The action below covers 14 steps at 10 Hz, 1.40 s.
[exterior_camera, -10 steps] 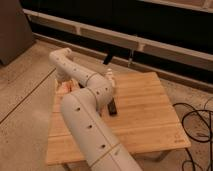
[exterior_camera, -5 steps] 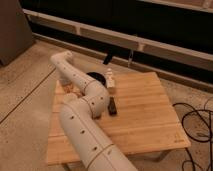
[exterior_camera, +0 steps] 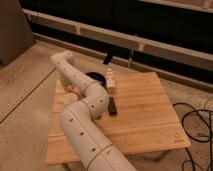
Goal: Place the pepper on the white sponge
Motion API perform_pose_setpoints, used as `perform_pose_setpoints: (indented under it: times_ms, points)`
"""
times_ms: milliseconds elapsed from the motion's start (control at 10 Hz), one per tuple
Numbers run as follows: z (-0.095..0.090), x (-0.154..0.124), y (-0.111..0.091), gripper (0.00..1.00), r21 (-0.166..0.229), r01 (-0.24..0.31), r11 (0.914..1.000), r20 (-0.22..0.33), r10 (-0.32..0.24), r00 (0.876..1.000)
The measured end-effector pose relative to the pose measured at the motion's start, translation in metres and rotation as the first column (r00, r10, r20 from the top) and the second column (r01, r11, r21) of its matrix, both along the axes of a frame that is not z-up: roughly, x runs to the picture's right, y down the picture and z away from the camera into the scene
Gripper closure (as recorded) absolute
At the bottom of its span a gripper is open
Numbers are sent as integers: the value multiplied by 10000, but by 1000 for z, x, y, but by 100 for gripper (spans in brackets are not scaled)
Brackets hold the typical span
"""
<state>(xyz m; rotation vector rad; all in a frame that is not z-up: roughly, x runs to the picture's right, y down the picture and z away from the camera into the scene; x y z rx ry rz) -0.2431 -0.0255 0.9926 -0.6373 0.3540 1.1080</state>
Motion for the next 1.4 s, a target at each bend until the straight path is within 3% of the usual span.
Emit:
perform_pose_setpoints:
  times_ms: [100, 200, 500, 700, 900, 1100, 1200, 1300, 1400]
  points:
    - [-16, -12, -42, 100, 1020, 93, 9947, 324, -127, 9994]
    - [-28, -19, -72, 100, 1716, 44, 9851, 566, -143, 9983]
    - [-60, -34, -130, 100, 2847, -884, 9545, 1505, 465, 9875]
    - [-70, -12, -146, 100, 3114, -1439, 9393, 1604, 973, 9822]
    - [-81, 13, -143, 100, 3211, -1728, 9311, 1564, 1278, 9794]
    - [-88, 25, -117, 100, 2949, -1739, 9396, 1607, 1306, 9783]
    - [-94, 25, -115, 100, 2998, -1794, 9370, 1739, 1313, 9760]
    - [-103, 25, -122, 100, 3182, -1939, 9280, 1889, 1384, 9722]
    - [-102, 27, -123, 100, 3177, -1954, 9278, 1873, 1406, 9722]
